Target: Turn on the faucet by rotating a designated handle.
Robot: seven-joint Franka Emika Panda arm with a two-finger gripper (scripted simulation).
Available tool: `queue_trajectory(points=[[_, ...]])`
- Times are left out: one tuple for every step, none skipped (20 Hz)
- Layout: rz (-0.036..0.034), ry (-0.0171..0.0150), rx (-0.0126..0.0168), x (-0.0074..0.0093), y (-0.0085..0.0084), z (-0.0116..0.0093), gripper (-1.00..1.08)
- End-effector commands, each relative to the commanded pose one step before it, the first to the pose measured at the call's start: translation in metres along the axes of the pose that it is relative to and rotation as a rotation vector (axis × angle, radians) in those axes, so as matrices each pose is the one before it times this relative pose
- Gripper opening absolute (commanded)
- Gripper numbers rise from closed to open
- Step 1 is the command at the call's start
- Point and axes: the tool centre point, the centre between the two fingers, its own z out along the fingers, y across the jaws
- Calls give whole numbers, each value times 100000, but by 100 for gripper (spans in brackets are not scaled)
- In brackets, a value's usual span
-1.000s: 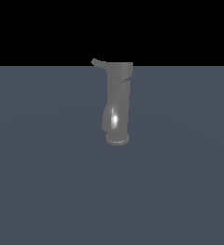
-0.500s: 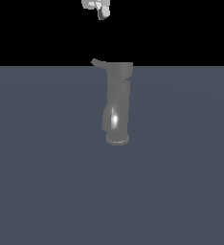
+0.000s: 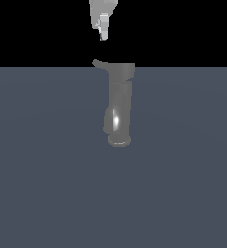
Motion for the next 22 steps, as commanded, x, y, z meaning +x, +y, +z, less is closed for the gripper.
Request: queue_trajectory(points=[[6011,-791,350,29,-1125,995,-100],[2354,-352,121,-14,-431,405,-100],[2362,-368,116,-23,-426,410,-100],[2363,-382,110,-32,-420,414,-100],[2332,-391,103,-41,-407,412,-100],[2235,-387,92,-46,-384,398,-100],[2120,-378,81,-51,-358,381,-100],[2005,-366,70,-54,-333,362,-100],[1890,-353,60,-55,-308,343,-100],[1772,-338,51,-56,-285,324,-100],[1654,-322,43,-55,-262,304,-100],[1535,-303,36,-54,-239,283,-100],[1417,-284,29,-51,-218,262,-100],[1294,-263,24,-50,-197,240,-100],[1175,-241,19,-45,-176,218,-100],[1052,-218,15,-43,-156,196,-100],[932,-194,11,-37,-137,174,-100],[805,-169,8,-35,-117,151,-100],[686,-145,6,-28,-99,128,-100],[561,-119,4,-24,-80,105,-100],[438,-93,3,-18,-62,82,-100],[309,-66,2,-15,-44,59,-100]])
